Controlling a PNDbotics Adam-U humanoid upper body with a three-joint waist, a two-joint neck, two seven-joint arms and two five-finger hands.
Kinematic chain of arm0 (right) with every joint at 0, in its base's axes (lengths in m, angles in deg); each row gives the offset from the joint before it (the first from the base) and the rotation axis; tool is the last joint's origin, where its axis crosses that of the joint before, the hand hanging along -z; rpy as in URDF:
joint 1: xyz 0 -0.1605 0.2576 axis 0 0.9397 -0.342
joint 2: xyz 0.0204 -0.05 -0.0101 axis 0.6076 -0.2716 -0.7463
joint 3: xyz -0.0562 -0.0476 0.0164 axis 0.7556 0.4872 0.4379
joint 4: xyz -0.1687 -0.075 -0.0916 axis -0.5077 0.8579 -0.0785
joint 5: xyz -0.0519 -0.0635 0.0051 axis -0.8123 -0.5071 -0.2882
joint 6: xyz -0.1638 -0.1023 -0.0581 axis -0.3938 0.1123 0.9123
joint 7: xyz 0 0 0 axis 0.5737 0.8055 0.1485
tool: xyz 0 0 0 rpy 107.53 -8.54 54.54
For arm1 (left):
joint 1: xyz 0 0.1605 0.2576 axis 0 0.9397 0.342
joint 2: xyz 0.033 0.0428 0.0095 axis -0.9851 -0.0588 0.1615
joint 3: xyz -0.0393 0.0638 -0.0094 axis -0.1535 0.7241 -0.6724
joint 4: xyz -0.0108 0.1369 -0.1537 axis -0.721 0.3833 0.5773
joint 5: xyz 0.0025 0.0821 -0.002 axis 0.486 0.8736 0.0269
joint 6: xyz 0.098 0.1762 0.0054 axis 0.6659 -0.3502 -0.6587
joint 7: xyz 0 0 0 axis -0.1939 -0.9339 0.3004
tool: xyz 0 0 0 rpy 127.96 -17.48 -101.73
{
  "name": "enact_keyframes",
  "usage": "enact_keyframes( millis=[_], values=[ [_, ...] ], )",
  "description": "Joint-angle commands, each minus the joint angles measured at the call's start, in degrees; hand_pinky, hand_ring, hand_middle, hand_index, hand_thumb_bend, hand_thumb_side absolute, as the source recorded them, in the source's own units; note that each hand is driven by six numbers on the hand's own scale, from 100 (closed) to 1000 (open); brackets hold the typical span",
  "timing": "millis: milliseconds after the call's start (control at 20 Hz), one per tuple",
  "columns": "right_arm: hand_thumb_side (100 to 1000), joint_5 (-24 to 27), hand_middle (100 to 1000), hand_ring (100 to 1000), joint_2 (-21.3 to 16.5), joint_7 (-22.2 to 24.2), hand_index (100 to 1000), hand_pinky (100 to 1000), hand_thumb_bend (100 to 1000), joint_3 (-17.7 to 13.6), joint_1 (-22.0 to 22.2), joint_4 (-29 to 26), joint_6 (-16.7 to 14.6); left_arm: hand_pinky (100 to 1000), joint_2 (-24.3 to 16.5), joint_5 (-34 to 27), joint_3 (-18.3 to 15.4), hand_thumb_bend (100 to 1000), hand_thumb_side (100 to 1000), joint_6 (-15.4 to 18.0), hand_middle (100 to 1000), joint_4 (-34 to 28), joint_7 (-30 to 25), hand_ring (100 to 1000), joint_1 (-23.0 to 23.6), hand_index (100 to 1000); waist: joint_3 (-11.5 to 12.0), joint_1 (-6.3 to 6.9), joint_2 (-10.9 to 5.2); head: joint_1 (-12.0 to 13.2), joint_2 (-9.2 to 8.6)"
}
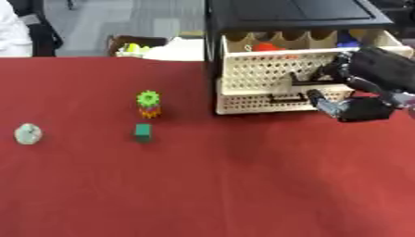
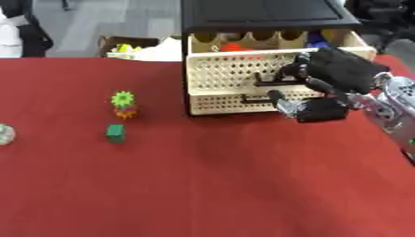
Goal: Pick up objects from table and place into drawer.
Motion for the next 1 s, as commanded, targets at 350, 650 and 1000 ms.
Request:
enact_keyframes(
  millis=[350, 650, 1000],
  values=[
    [1000, 0.58, 100, 100, -3.02, 0.0, 701, 100, 100, -1.5, 2.11, -4.39, 1.22, 676, -0.82, -0.07, -0.03, 100, 864, 0.14, 721, -0.74, -0.07, 709, -0.37, 809, -0.28, 0.01, -1.16, 0.14, -0.71],
    [1000, 0.67, 100, 100, -3.41, 0.05, 700, 100, 100, -1.8, 3.61, -5.96, 1.62, 676, -0.83, -0.04, -0.06, 100, 861, 0.27, 721, -0.74, -0.03, 711, -0.37, 809, -0.39, 0.16, -1.24, 0.12, -0.79],
    [1000, 0.94, 100, 100, -3.67, 0.6, 700, 100, 100, -2.11, 5.25, -7.88, 2.07, 676, -0.81, 0.0, -0.09, 100, 861, 0.3, 721, -0.74, 0.06, 712, -0.43, 809, -0.6, 0.25, -1.27, 0.11, -0.89]
  ],
)
